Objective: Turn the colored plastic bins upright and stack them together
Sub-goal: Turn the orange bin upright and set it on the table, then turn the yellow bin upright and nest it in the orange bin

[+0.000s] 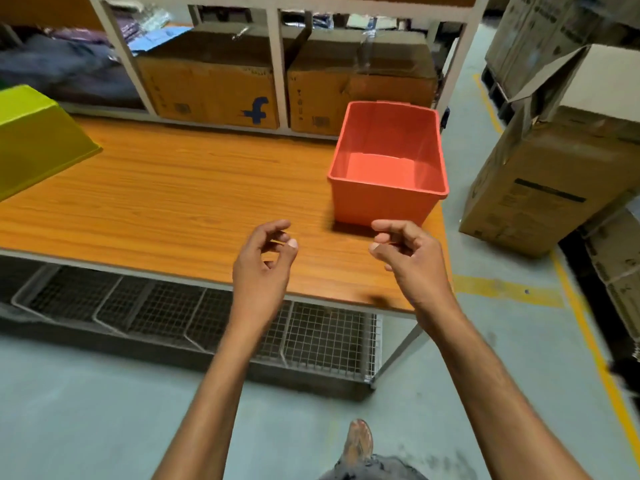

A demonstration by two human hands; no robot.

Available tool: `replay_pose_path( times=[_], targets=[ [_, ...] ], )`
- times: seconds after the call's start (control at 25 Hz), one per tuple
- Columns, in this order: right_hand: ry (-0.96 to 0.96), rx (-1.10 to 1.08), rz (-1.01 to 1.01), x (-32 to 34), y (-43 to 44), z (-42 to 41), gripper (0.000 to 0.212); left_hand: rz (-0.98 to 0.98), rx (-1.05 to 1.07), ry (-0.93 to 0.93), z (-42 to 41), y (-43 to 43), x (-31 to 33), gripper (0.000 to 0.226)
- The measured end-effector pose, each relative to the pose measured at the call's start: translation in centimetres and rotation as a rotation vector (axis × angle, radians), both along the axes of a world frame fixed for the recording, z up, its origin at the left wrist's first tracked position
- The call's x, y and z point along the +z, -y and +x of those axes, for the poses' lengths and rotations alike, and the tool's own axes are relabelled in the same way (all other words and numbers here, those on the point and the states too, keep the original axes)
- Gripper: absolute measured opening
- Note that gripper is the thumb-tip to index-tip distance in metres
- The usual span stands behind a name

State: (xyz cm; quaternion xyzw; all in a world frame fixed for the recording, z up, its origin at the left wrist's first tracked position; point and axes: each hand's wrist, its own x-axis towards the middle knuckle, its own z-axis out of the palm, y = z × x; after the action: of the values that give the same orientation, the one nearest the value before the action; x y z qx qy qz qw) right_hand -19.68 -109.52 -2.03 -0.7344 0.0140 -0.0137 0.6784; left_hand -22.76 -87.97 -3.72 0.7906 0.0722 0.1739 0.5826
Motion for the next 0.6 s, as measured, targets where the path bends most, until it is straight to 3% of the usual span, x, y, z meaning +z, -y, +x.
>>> replay_pose_path(
  times=[0.08,0.16,0.32,0.6],
  targets=[
    [-0.037,0.038,-0.011,-1.1,-2.9,-2.8,0.033,0.15,-0.021,-0.032,-3.8,-2.3,-1.0,0.031],
    [-0.118,0.089,0.041,-2.1,-6.0,-5.9,0.034,0.154,-0.02,-0.081,-7.3,-4.8,-1.9,0.032],
    [-0.306,0.216,0.295,-3.4,-13.0,-12.2,0.026,-0.257,0.042,-0.188,-14.4,-10.4,-3.2,0.024],
    [-0.514,0.323,0.54,-6.7,-25.0,-19.8,0.046,-0.717,0.2,-0.322,-23.5,-20.7,-5.1,0.025]
  ],
)
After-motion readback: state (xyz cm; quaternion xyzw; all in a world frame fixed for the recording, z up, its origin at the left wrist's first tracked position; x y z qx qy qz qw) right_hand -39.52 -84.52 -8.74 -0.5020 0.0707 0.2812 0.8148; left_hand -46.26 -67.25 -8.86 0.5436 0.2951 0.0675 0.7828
